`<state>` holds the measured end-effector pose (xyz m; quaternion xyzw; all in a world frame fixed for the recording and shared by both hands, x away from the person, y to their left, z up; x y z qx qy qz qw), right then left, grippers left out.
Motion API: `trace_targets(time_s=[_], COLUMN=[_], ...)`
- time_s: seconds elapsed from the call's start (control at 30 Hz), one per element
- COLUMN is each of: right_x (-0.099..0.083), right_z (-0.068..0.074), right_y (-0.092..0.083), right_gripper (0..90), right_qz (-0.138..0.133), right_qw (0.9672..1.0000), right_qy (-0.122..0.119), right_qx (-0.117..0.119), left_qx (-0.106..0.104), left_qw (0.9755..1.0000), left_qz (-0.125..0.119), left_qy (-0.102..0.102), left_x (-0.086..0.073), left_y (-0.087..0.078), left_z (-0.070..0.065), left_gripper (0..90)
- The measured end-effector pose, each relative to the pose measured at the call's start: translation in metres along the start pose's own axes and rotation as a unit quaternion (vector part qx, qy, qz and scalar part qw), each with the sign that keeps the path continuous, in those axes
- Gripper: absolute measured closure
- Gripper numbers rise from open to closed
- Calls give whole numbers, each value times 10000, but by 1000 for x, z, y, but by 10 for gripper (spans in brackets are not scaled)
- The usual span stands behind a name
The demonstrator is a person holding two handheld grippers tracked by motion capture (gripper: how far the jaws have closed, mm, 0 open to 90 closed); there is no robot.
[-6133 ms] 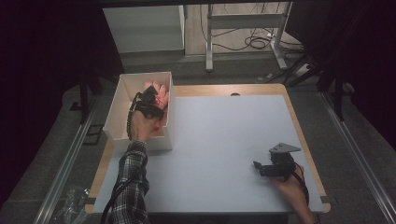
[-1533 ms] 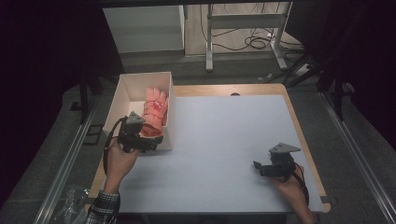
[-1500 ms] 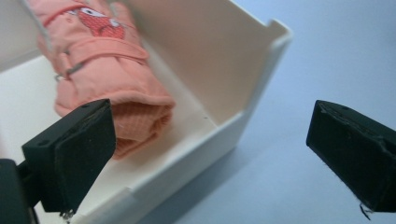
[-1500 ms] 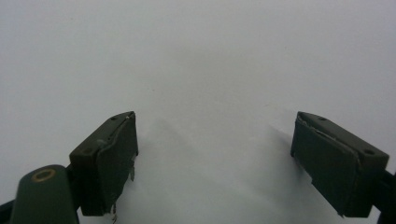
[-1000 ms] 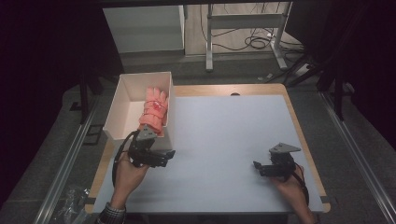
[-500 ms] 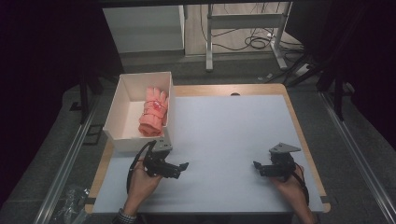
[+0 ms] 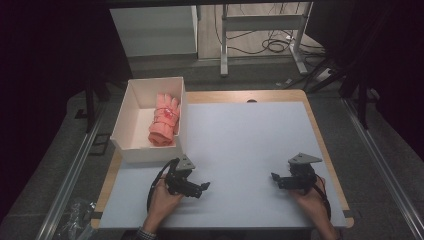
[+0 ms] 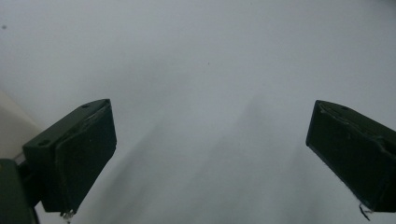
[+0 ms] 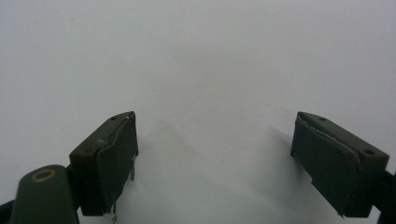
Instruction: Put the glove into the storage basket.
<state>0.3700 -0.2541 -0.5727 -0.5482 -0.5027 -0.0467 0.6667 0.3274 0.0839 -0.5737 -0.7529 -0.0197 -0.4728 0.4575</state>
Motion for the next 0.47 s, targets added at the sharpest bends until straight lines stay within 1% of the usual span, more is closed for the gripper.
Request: trace_targets(time_s=[0.17, 0.2, 0.27, 0.47], right_x=[0, 0, 0, 0], right_z=[0, 0, 0, 0], right_y=[0, 0, 0, 0], right_gripper=[149, 149, 149, 148], right_qz=[0, 0, -2, -1], right_qw=[10000, 10000, 10000, 10000], right_qy=[-1, -1, -1, 9], right_qx=[-1, -1, -1, 4], left_qx=[106, 130, 217, 223], left_qw=[9998, 9996, 9992, 9992], left_qz=[158, 229, 303, 319], left_qy=[54, 55, 121, 113], left_x=[-8, -9, -9, -9], left_y=[12, 15, 16, 17], left_z=[0, 0, -1, -1], left_gripper=[21, 21, 22, 16])
Point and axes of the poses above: each handheld gripper's, and its own axes: y roughly forward along the jaws, x roughly out of its top, z roughly to its left, the point moved 6 cm from there along y, roughly forward along the jaws, and after that the axes turned 4 degrees about -y, right-handed, at the moved point
